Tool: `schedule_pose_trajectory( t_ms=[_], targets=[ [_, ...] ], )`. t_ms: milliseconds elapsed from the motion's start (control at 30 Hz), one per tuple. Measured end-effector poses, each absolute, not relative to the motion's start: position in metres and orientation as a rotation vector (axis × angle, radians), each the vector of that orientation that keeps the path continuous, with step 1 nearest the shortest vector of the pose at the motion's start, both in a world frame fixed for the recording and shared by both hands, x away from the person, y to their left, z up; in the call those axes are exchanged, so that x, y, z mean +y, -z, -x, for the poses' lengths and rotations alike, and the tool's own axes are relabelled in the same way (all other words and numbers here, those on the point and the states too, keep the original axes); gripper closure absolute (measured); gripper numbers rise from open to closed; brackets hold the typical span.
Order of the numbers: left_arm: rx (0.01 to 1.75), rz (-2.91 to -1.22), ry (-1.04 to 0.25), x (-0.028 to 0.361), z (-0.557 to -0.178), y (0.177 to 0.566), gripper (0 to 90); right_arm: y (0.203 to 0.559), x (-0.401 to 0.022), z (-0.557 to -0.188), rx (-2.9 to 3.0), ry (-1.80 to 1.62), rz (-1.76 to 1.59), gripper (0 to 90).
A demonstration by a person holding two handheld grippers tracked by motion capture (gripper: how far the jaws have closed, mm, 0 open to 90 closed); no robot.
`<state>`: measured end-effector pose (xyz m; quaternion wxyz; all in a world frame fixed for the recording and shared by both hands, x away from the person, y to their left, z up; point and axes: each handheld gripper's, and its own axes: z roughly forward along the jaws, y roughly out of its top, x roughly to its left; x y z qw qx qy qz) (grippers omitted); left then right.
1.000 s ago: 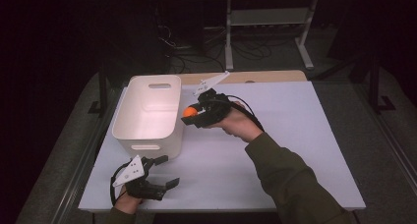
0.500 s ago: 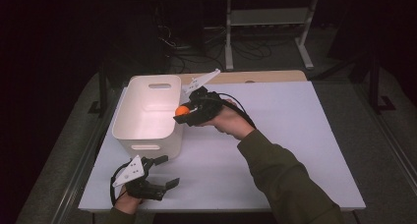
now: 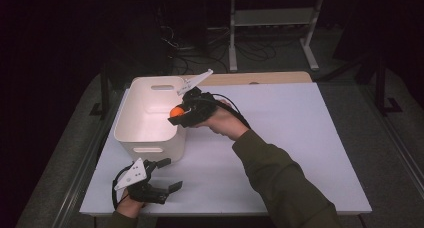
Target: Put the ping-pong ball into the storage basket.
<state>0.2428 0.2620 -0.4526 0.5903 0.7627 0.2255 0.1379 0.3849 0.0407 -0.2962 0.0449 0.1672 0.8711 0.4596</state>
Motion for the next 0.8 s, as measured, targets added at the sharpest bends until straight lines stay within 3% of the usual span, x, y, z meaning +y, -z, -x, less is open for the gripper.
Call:
schedule_pose_trajectory(
  t_ms=[800],
  targets=[
    [0.525, -1.773, -0.319, 0.262, -0.243, 0.453, 14.0, 0.303, 0.092, -0.395, 2.727, -1.342, -0.461, 49.7]
  ],
)
